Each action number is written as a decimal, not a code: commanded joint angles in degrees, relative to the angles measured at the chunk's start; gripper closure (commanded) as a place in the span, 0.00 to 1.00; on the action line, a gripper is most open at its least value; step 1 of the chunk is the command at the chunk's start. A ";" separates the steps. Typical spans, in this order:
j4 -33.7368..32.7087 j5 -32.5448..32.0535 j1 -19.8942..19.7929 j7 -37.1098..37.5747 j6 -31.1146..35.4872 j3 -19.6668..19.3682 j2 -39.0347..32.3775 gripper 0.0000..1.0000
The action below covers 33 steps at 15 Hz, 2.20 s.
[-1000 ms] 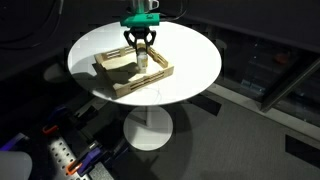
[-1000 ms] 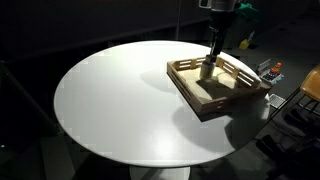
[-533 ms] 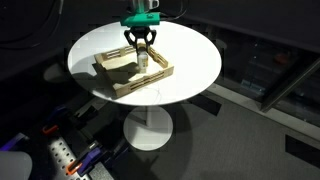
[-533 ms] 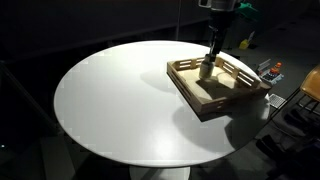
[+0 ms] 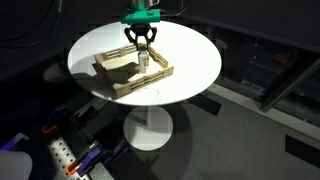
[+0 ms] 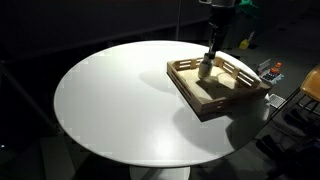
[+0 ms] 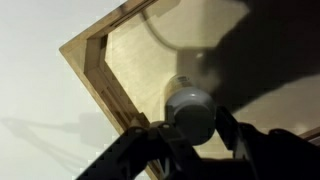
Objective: Remove the lid from the white bottle
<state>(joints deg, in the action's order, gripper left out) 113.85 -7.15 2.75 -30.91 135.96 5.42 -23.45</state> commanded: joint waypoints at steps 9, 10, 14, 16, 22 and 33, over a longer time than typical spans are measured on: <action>0.73 -1.05 -0.48 0.95 0.29 0.66 2.77 0.75; 0.97 -0.86 -0.42 0.88 0.15 0.87 3.17 0.77; 1.35 0.65 -0.29 0.39 -0.98 2.30 4.32 0.76; 1.41 1.95 -0.37 -0.14 -1.93 3.39 4.66 0.75; 2.26 7.22 -0.27 -0.24 -5.95 5.92 4.58 0.77; 11.04 6.90 0.82 2.96 1.94 5.36 5.03 0.77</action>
<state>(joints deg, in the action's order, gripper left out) 121.70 0.79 3.09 -30.46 134.69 11.06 -20.40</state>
